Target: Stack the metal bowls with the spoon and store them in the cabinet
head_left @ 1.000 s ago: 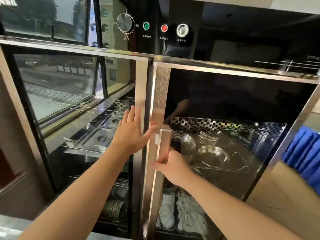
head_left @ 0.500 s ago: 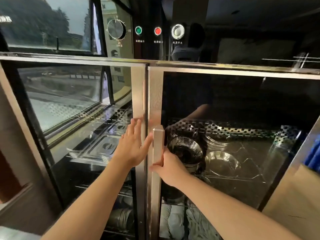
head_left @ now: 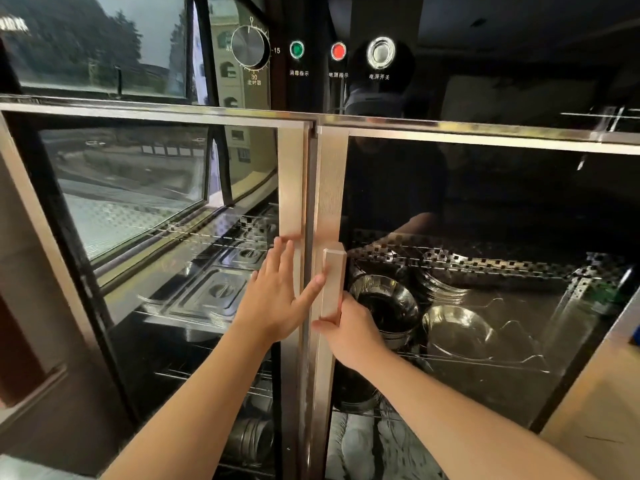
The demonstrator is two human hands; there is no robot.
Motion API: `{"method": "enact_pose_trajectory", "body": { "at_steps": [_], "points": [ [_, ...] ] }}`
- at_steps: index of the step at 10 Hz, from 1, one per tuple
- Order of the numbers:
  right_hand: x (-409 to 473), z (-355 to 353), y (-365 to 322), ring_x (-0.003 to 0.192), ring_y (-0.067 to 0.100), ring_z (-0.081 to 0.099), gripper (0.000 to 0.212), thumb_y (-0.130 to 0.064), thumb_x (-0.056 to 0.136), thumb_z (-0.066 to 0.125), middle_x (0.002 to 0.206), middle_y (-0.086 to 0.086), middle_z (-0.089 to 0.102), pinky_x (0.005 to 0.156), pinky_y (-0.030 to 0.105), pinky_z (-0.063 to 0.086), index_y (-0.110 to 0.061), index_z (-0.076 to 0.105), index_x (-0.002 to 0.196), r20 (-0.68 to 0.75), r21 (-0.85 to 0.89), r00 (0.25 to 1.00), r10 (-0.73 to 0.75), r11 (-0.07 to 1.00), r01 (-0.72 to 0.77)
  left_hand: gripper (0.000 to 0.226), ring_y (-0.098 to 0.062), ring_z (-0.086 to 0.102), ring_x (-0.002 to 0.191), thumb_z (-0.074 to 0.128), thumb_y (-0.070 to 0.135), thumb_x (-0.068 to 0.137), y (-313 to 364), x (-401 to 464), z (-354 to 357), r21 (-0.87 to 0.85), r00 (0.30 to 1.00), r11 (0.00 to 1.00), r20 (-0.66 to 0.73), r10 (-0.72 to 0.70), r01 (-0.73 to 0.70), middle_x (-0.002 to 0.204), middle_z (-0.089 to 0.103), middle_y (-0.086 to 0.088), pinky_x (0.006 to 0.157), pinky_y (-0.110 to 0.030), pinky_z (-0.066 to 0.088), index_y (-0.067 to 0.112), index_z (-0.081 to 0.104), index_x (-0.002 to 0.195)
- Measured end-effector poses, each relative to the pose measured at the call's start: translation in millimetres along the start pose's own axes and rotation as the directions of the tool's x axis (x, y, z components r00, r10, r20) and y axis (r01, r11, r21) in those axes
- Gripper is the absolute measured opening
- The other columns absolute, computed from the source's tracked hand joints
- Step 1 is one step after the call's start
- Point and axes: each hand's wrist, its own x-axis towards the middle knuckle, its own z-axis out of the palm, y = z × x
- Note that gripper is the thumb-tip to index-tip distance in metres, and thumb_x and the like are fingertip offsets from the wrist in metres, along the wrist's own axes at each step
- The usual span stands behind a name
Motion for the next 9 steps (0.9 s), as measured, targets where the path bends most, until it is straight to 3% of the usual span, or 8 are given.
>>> {"method": "enact_pose_trajectory", "body": {
  "at_steps": [3,4,5,6,9],
  "points": [
    [8.6,-3.5,2.6,0.087,0.009,0.069,0.046,-0.036,0.087,0.076,0.091,-0.010,0.071,0.084,0.037,0.059,-0.029,0.053,0.127,0.007,-0.055,1.000,-0.021,0.998,0.021,0.104,-0.022,-0.004,0.157,0.012,0.091,0.083,4.6,0.6,3.7,0.035,1.000,0.999,0.007,-0.026,0.026,0.171,-0.014,-0.001,0.124,-0.057,0.017,0.027,-0.006,0.163],
    [6.4,-8.0,2.1,0.089,0.008,0.069,0.052,-0.039,0.087,0.076,0.092,-0.011,0.070,0.080,0.031,0.056,-0.030,0.049,0.130,0.063,-0.102,0.998,-0.031,0.994,0.038,0.104,-0.024,0.000,0.158,0.016,0.092,0.083,6.9,0.7,2.2,0.031,0.999,0.999,0.013,-0.030,0.029,0.171,-0.012,-0.001,0.124,-0.058,0.018,0.028,-0.002,0.163],
    [-0.1,-16.6,-1.2,0.096,0.011,0.067,0.057,-0.045,0.087,0.074,0.105,-0.010,0.069,0.082,0.031,0.055,-0.029,0.047,0.134,0.116,-0.168,0.992,-0.049,0.983,0.068,0.105,-0.027,0.007,0.157,0.019,0.093,0.082,8.5,-0.6,-3.0,0.040,0.999,0.999,0.031,-0.035,0.034,0.172,-0.008,-0.001,0.123,-0.057,0.021,0.029,0.002,0.163],
    [-4.7,-29.1,-7.4,0.105,0.016,0.067,0.062,-0.048,0.084,0.076,0.114,-0.006,0.070,0.092,0.039,0.056,-0.028,0.050,0.136,0.177,-0.220,0.983,-0.055,0.971,0.094,0.108,-0.026,0.011,0.157,0.020,0.096,0.079,9.3,-1.3,-11.3,0.031,0.999,0.999,0.040,-0.022,0.021,0.172,0.001,-0.001,0.122,-0.057,0.023,0.029,0.006,0.162],
    [-26.3,-84.5,-17.4,0.107,0.013,0.061,0.053,-0.055,0.085,0.069,0.125,-0.008,0.063,0.079,0.027,0.047,-0.033,0.052,0.131,0.052,-0.363,0.992,-0.116,0.923,0.127,0.105,-0.028,0.030,0.151,0.031,0.090,0.083,27.9,-5.2,-37.3,0.062,0.999,0.997,0.016,0.041,-0.042,0.168,0.022,-0.004,0.117,-0.052,0.035,0.024,0.011,0.162]
  ]
}}
